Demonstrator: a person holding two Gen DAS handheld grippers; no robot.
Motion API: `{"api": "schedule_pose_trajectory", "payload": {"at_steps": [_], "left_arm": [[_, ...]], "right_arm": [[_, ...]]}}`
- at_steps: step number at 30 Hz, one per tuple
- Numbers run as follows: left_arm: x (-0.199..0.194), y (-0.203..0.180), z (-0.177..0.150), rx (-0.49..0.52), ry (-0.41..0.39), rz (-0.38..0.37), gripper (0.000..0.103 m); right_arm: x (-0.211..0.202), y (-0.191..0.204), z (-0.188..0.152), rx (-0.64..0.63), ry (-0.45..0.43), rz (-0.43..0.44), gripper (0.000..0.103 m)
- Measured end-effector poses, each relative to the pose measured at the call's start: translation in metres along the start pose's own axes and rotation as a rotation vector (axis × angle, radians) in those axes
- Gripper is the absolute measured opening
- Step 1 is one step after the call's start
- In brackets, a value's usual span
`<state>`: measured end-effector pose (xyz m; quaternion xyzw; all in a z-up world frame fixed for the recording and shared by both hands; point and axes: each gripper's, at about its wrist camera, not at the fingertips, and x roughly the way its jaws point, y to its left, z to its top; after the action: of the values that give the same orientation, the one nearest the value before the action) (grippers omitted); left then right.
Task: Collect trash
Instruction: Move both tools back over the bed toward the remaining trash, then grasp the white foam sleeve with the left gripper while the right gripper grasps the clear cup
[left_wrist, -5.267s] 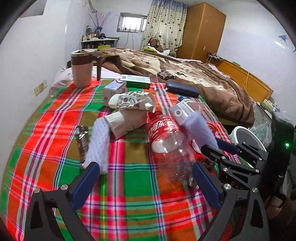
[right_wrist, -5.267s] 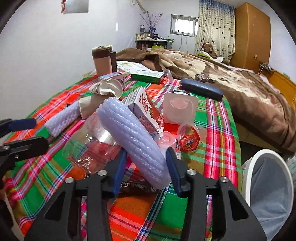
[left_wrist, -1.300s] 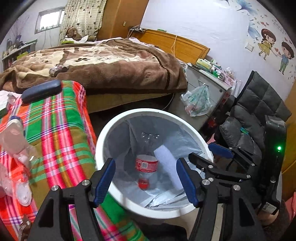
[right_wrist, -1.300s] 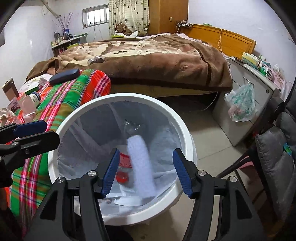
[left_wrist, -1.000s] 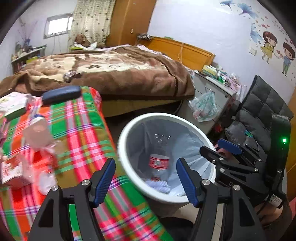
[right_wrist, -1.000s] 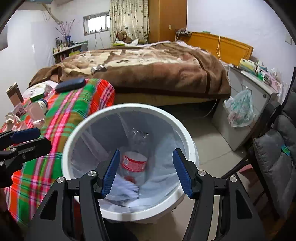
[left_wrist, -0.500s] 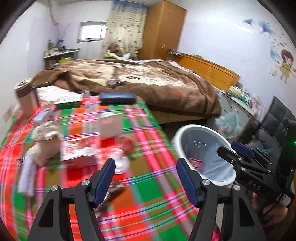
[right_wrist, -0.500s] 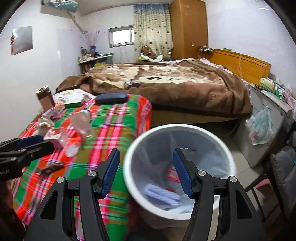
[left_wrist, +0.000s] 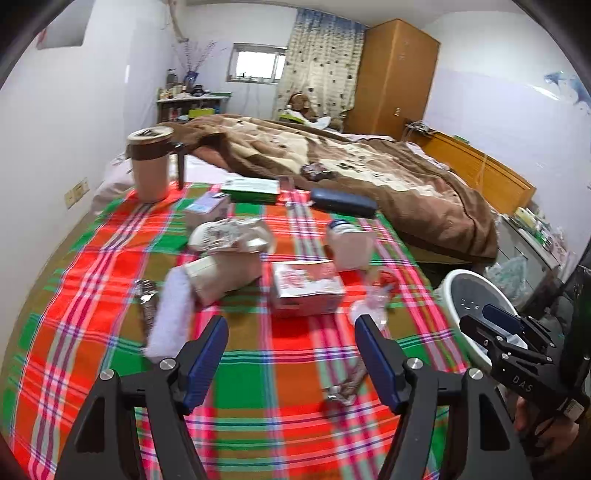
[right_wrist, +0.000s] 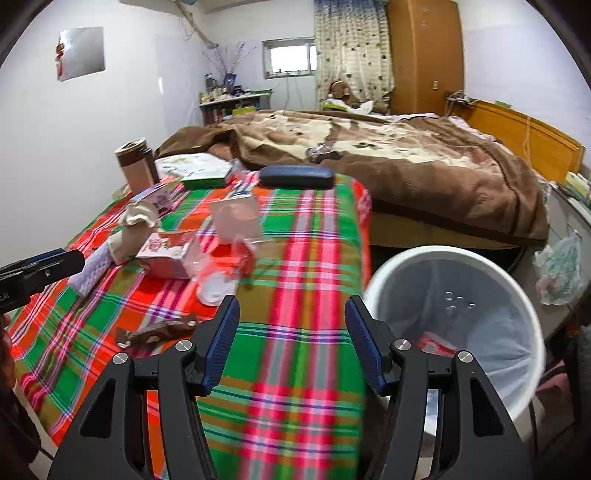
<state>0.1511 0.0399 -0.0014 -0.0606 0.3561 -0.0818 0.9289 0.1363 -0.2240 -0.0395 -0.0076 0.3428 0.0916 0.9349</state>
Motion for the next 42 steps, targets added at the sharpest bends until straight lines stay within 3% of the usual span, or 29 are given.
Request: {"api": "schedule_pose_trajectory", "payload": {"at_steps": [10, 18, 26, 35, 42], "left_arm": [[0.012, 0.048, -0.01, -0.036, 0.045, 0.074, 0.071], [0.036, 0.087, -0.008, -0.108, 0.1, 0.107, 0.071], [0.056, 0.093, -0.001, -0.084, 0.13, 0.11, 0.071], [0.066, 0.093, 0.008, -0.063, 0.108, 0.123, 0.07], [0.083, 0.093, 0.009, -0.056, 0.154, 0.109, 0.052]], "right_arm": [[0.032, 0.035, 0.012, -0.062, 0.083, 0.1, 0.061], [0.058, 0.046, 0.021, -0.09, 0.144, 0.06, 0.061], [0.072, 0.046, 0.023, -0.096, 0.17, 0.052, 0.061], [0.08, 0.05, 0.025, -0.091, 0.167, 0.059, 0.06], [0.084, 0.051, 0.026, -0.086, 0.174, 0.065, 0.052]]}}
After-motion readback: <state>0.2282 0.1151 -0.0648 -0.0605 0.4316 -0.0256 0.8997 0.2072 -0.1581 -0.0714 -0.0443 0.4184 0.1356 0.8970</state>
